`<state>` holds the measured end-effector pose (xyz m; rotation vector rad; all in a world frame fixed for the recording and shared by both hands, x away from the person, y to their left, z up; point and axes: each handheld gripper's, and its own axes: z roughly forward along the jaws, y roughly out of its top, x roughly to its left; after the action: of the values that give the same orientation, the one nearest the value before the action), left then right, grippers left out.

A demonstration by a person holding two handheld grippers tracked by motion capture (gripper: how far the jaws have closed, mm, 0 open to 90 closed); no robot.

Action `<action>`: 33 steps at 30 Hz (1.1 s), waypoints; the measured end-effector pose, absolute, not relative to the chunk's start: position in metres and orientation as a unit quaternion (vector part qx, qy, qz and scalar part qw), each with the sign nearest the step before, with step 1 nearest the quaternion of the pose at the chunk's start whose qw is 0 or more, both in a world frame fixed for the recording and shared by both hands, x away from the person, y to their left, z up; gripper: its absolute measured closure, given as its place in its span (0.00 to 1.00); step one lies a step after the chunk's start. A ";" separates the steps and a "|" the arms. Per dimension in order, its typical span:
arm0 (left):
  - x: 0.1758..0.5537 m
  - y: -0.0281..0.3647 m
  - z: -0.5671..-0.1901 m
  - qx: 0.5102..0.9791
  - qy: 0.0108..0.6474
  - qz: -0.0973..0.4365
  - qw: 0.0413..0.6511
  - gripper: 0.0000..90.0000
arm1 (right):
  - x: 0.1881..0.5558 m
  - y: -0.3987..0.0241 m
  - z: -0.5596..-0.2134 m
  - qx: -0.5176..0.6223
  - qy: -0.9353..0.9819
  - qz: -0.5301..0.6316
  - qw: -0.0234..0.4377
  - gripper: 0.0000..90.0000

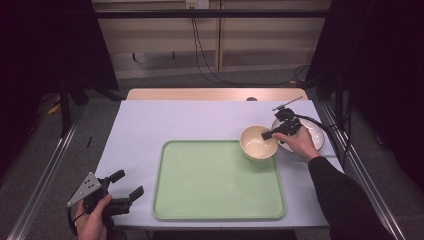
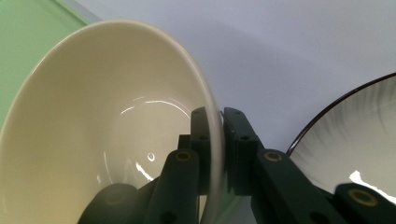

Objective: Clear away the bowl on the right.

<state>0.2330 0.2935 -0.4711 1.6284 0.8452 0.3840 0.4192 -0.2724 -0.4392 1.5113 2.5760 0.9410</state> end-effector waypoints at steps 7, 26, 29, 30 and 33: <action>0.233 0.293 -0.471 0.697 0.367 0.163 0.595 0.02 | 0.420 -0.272 -0.444 0.484 0.820 0.304 -0.007 0.93; 0.233 0.292 -0.472 0.696 0.368 0.163 0.594 0.02 | 0.413 -0.272 -0.452 0.465 0.815 0.342 0.037 0.92; 0.233 0.293 -0.471 0.701 0.364 0.165 0.590 0.02 | 0.413 -0.273 -0.453 0.461 0.816 0.346 0.042 0.91; 0.233 0.293 -0.471 0.700 0.365 0.164 0.592 0.02 | 0.412 -0.272 -0.453 0.460 0.816 0.347 0.046 0.90; 0.233 0.293 -0.471 0.700 0.365 0.164 0.592 0.02 | 0.411 -0.272 -0.453 0.463 0.813 0.349 0.051 0.85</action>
<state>0.2330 0.2932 -0.4714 1.6270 0.8497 0.3812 0.4115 -0.2721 -0.4529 1.4107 2.4740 1.0624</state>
